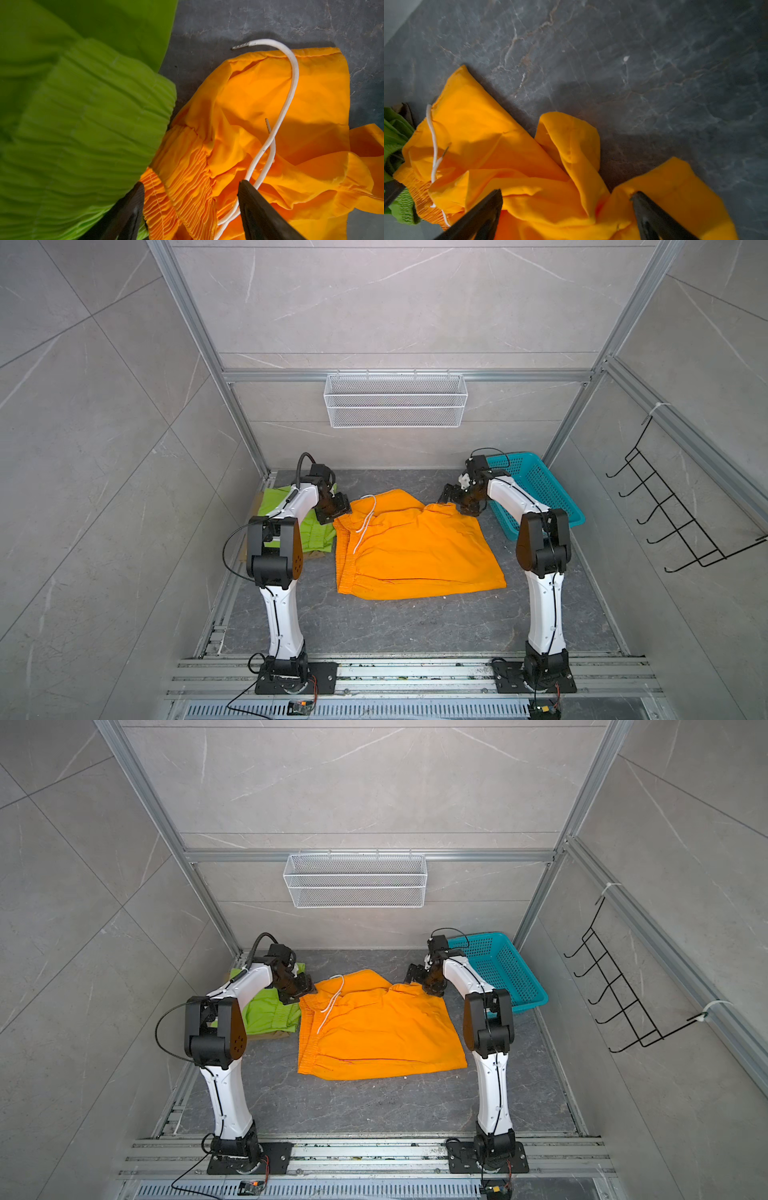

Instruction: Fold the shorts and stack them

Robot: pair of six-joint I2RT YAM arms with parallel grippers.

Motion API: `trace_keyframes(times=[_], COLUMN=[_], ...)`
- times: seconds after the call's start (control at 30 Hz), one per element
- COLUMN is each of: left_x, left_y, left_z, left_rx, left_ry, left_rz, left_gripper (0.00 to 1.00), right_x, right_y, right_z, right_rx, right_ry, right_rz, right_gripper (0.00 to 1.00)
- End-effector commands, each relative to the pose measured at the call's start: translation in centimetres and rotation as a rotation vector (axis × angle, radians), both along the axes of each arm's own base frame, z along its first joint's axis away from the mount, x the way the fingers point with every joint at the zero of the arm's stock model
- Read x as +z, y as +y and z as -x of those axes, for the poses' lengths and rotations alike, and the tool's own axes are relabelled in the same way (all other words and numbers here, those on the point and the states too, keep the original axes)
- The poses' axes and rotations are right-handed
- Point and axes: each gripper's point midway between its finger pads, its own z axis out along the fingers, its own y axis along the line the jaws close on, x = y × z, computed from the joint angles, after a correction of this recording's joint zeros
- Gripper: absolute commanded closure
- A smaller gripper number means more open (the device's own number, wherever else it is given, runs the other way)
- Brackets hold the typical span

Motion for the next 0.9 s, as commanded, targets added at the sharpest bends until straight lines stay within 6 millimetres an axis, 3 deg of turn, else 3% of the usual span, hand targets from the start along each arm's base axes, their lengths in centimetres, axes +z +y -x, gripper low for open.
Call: trace_keyframes(times=[0.0,0.07,0.23,0.4,0.5,0.7,0.8,0.87], left_x=[-0.7,-0.8,-1.8,-2.6,-2.5,-1.3,1.0,2.9], left_y=[1.3,1.0,-0.6,-3.1,-4.4,-7.6,-8.7,-8.2], left_z=[-1.2,-1.8,-2.2,-1.6,-1.3,-0.9,-0.4,-0.2], left_rx=[-0.023,-0.031,-0.084,-0.146,-0.174,-0.213,-0.208,-0.182], left_ry=[-0.012,-0.02,-0.021,-0.011,-0.024,-0.053,-0.085,-0.132], left_rz=[-0.1,-0.099,-0.111,-0.101,-0.095,-0.009,0.063,0.08], left_gripper=[0.31,0.35,0.59,0.87,0.99,1.0,1.0,1.0], right_x=[0.3,0.2,-0.7,-0.7,-0.6,-0.3,0.3,0.5], right_y=[-0.5,-0.6,-1.1,-2.1,-3.4,-7.7,-9.2,-9.5], right_z=[0.8,1.2,2.7,4.5,6.0,9.3,11.5,13.3], right_rx=[0.021,0.022,0.026,0.013,-0.005,-0.116,-0.132,-0.129], right_ry=[-0.003,-0.001,0.022,0.018,0.024,0.014,0.008,0.017], right_rz=[0.012,0.014,0.021,0.034,0.048,0.062,0.113,0.129], right_gripper=[0.01,0.03,0.15,0.38,0.52,0.74,0.81,0.83])
